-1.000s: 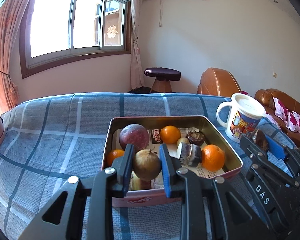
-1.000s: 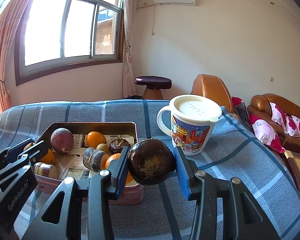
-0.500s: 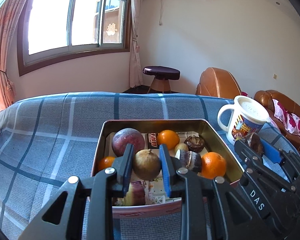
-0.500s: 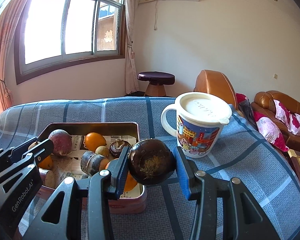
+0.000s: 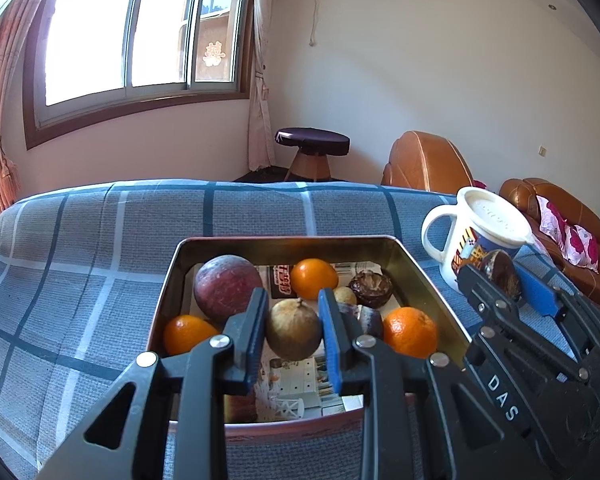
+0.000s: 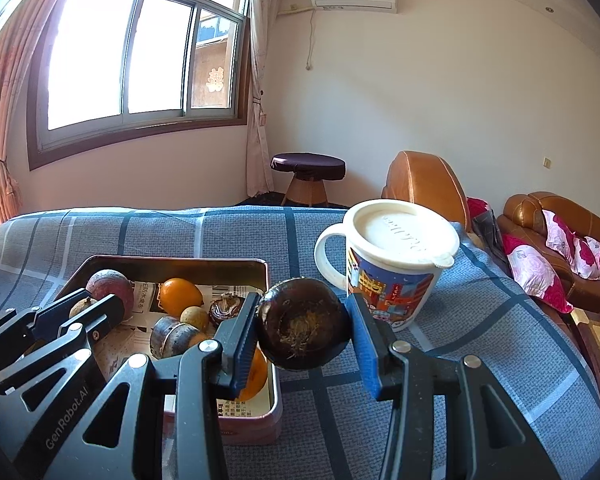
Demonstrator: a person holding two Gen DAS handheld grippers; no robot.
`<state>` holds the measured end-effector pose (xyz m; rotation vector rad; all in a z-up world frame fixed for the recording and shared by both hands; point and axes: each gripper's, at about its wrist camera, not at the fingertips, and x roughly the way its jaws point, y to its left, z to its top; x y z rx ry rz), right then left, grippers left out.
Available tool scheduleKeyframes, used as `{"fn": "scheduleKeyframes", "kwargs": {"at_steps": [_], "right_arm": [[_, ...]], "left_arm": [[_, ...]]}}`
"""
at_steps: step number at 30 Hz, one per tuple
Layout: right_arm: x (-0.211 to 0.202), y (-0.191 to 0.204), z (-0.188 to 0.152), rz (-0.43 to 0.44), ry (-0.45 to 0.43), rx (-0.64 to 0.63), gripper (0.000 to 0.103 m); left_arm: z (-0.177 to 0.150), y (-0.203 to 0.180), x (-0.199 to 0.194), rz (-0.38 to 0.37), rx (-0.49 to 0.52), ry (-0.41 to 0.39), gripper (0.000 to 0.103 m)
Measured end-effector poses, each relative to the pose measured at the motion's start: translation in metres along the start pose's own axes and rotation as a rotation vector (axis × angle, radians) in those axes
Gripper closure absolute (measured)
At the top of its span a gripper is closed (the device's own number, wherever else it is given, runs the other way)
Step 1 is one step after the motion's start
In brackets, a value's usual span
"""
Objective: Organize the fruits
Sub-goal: 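Lower the yellow and dark brown fruits into the tin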
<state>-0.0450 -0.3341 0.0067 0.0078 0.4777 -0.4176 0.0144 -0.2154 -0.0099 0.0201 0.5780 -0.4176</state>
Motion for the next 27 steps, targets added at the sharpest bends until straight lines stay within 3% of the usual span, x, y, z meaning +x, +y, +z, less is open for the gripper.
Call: {"fn": "scheduleKeyframes", "kwargs": {"at_steps": [6,11,16,20,27], "right_arm": [[0.012,0.004,0.011,0.014,0.012,0.000,0.057],[0.028,0.011,0.025,0.113,0.059,0.066,0.057],[0.050,0.021,0.020,0.253,0.147,0.109,0.057],[0.061,0.030,0.009,0.284,0.213,0.083,0.057],[0.062,0.032,0.008,0.319,0.215,0.073,0.057]], "left_arm": [[0.008,0.006,0.003,-0.001,-0.017,-0.001,0.076],[0.023,0.023,0.014,0.006,-0.072,0.034,0.076],[0.025,0.032,0.027,0.039,-0.059,0.100,0.076],[0.021,0.031,0.034,0.078,-0.027,0.116,0.076],[0.018,0.029,0.033,0.092,-0.015,0.107,0.076]]}}
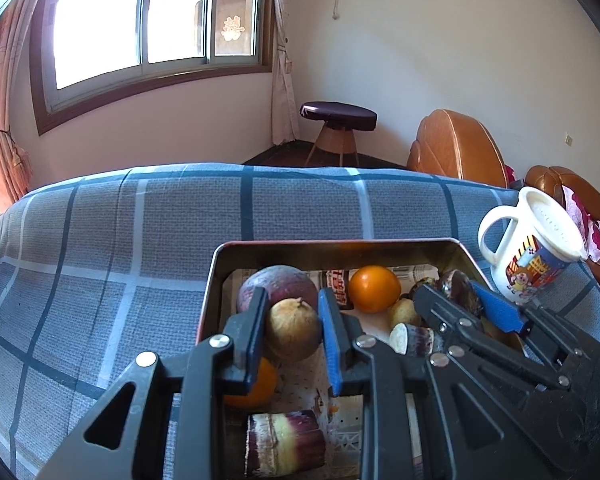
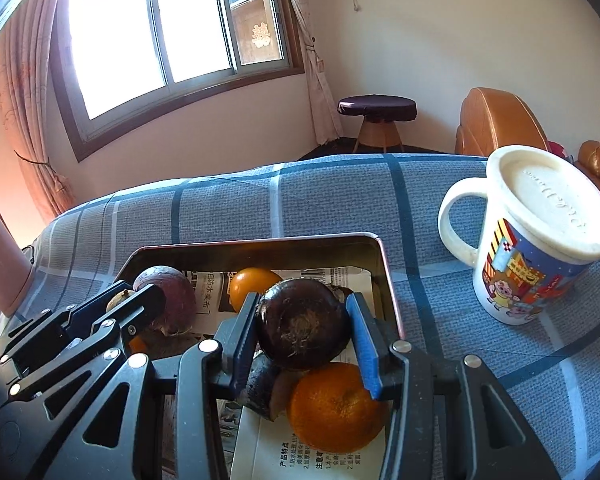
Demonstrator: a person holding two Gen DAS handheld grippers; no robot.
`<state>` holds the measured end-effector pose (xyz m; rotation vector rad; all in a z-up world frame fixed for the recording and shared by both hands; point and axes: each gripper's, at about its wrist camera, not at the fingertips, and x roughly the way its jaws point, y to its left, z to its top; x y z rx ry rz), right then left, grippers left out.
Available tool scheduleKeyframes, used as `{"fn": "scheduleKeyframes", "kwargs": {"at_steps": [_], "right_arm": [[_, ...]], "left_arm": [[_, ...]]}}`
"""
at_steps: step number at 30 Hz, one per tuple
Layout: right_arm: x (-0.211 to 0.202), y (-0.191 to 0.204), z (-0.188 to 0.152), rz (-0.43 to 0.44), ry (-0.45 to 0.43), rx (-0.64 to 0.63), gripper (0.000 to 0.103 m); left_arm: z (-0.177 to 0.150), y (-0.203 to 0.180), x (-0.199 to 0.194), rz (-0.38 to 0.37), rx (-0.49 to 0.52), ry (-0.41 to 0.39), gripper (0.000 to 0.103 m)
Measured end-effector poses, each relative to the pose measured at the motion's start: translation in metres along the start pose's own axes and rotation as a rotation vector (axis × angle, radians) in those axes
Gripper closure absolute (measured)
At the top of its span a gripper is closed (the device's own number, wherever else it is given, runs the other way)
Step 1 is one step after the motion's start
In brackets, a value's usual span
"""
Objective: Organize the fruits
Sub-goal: 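Lower the yellow and dark brown fruits into the tin, then open both grippers to release the fruits into the tin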
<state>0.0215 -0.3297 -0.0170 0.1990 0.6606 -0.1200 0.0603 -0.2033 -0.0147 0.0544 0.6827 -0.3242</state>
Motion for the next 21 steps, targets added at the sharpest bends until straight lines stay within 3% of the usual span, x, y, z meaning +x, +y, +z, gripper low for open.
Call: {"fn": "scheduleKeyframes", "kwargs": {"at_steps": [9,12,14,18,21], "right_arm": [[-0.005,-0.002,-0.005,0.031,0.008,-0.028,0.056],[-0.012,-0.006,-0.008,0.014,-0.010,-0.054,0.056],[-0.016,-0.011,-0.007,0.043,-0.017,-0.044,0.055],[-0.023,-0.019,-0.007,0.078,-0.039,-0.016,0.048],[-0.033,-0.025,-0.010,0.098,-0.078,0.011,0.040]], "left_arm": [[-0.001,0.001,0.000,0.023,0.015,-0.012,0.074],[0.000,0.002,0.000,0.042,0.012,-0.005,0.060],[0.000,0.005,-0.001,0.064,-0.003,-0.007,0.044],[0.000,0.010,-0.009,0.045,-0.023,-0.029,0.034],[-0.002,0.014,-0.020,0.083,-0.030,-0.085,0.016]]}}
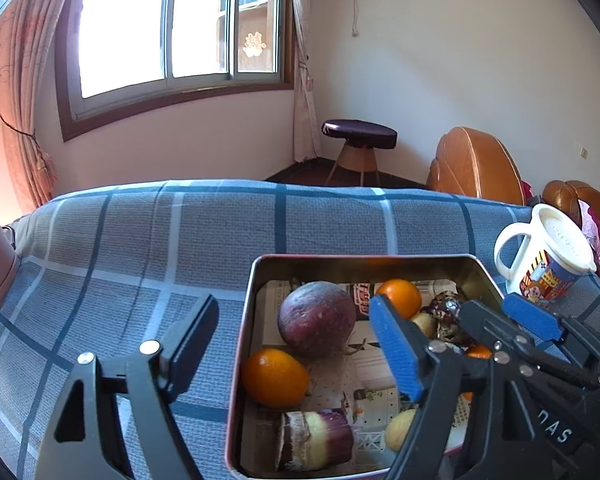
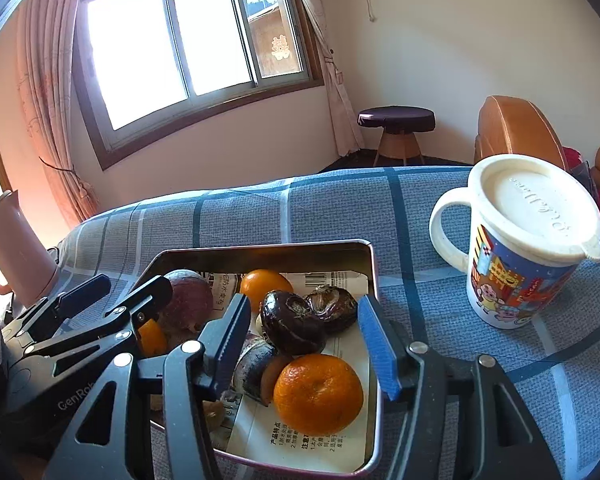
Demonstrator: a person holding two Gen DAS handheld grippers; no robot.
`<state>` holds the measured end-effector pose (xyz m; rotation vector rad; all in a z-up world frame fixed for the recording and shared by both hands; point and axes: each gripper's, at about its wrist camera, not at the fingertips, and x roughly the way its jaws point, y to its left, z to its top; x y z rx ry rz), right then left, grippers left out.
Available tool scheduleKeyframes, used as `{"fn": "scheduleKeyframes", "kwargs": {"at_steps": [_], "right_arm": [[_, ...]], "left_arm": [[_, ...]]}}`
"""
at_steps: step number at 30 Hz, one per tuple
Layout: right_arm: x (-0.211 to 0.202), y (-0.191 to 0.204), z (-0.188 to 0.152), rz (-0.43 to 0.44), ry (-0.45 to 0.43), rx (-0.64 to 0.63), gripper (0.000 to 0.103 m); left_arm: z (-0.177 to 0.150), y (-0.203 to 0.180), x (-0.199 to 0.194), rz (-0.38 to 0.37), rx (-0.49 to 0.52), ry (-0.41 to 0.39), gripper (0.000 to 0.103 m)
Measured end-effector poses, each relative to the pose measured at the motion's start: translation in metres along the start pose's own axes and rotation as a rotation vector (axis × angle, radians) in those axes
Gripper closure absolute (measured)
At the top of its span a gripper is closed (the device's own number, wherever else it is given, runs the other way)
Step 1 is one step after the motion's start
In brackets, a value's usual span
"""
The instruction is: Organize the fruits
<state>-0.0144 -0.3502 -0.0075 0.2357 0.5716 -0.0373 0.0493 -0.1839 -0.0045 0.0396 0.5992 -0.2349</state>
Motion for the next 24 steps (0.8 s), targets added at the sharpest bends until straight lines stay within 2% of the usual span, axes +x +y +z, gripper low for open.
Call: {"fn": "scheduleKeyframes", "kwargs": {"at_steps": [2,4,7,11,14,24], "right_arm": [[-0.010,-0.004,-0.002,-0.023,-0.049,0.027,0.026],[-0.022,-0.003,-0.005,-0.044,-0.118,0.038,0.021],[-0.038,0.007,-0.009,-0.088,-0.198,0.019,0.021],[-0.054,0.023,-0.017,-0.161,-0.269,-0.030,0.021],[-0.066,0.026,-0.020,-0.192,-0.319,-0.032,0.021],[-0.096,0.027,-0.039,-0.233,-0.365,-0.026,0.021]], "left_arm": [[-0.001,0.007,-0.006,0.012,-0.029,-0.026,0.001],[-0.003,0.014,-0.011,-0.007,-0.064,-0.045,0.000],[-0.008,0.017,-0.022,-0.017,-0.068,-0.083,0.000],[-0.015,0.011,-0.040,0.031,-0.015,-0.153,0.000],[-0.022,0.012,-0.048,0.046,-0.005,-0.173,0.000],[-0.040,0.013,-0.087,0.073,0.012,-0.270,0.000]]}}
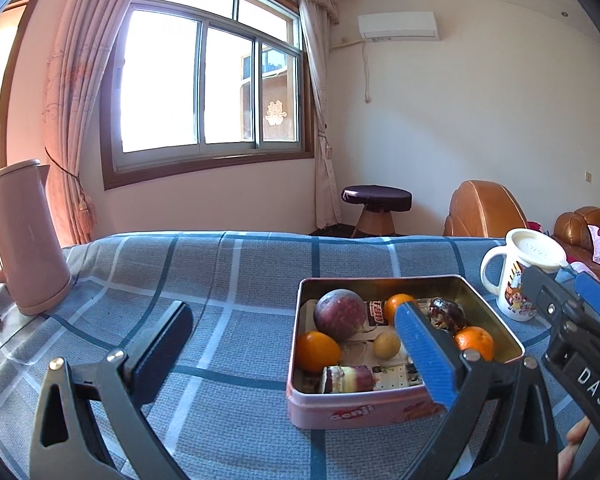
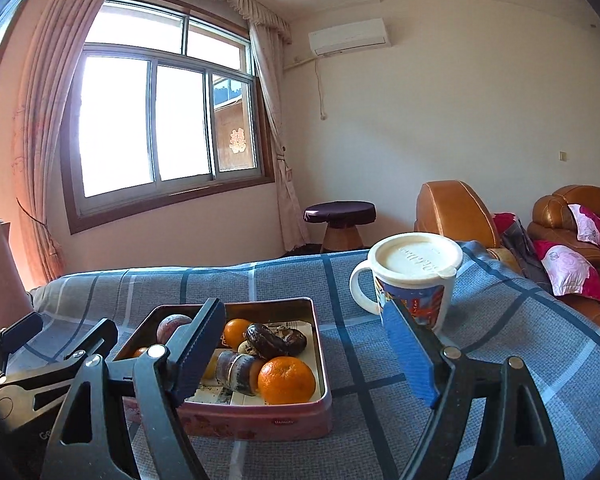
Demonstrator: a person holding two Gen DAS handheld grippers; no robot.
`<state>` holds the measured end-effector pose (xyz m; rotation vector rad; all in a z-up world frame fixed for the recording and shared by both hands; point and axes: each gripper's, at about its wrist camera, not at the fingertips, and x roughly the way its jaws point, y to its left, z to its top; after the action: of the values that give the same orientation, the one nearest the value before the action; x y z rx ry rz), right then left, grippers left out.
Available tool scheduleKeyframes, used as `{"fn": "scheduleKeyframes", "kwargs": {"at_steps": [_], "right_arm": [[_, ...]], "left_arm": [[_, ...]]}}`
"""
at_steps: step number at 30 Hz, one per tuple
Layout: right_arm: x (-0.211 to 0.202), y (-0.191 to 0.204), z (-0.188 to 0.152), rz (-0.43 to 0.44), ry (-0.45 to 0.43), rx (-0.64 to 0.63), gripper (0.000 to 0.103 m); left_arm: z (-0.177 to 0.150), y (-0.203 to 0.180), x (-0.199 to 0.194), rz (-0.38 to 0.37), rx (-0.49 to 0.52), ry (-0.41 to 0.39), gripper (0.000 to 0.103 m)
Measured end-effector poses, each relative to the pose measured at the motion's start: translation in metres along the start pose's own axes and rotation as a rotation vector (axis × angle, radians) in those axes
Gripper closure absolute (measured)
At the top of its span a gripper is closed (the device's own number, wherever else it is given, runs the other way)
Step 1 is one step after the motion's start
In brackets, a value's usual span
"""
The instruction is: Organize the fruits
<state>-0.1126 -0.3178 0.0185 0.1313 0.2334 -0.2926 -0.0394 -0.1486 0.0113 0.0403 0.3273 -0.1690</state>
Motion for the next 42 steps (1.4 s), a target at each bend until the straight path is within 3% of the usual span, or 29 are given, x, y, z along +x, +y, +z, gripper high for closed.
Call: {"fn": "scheduleKeyframes", "kwargs": {"at_steps": [15,42], "right_arm": [[-0.047,0.005,-0.006,-0.037,-0.106,-0.008,0.021],[-0.046,0.007,-0.005,-0.042,-0.095,-0.008,0.020]], "left_arm": [[-0.008,0.005,-0.032,-0.020,0.008,-0.044,0.000],[-0.008,0.004,-0.032,-0.010,0.008,-0.039,0.000]]}}
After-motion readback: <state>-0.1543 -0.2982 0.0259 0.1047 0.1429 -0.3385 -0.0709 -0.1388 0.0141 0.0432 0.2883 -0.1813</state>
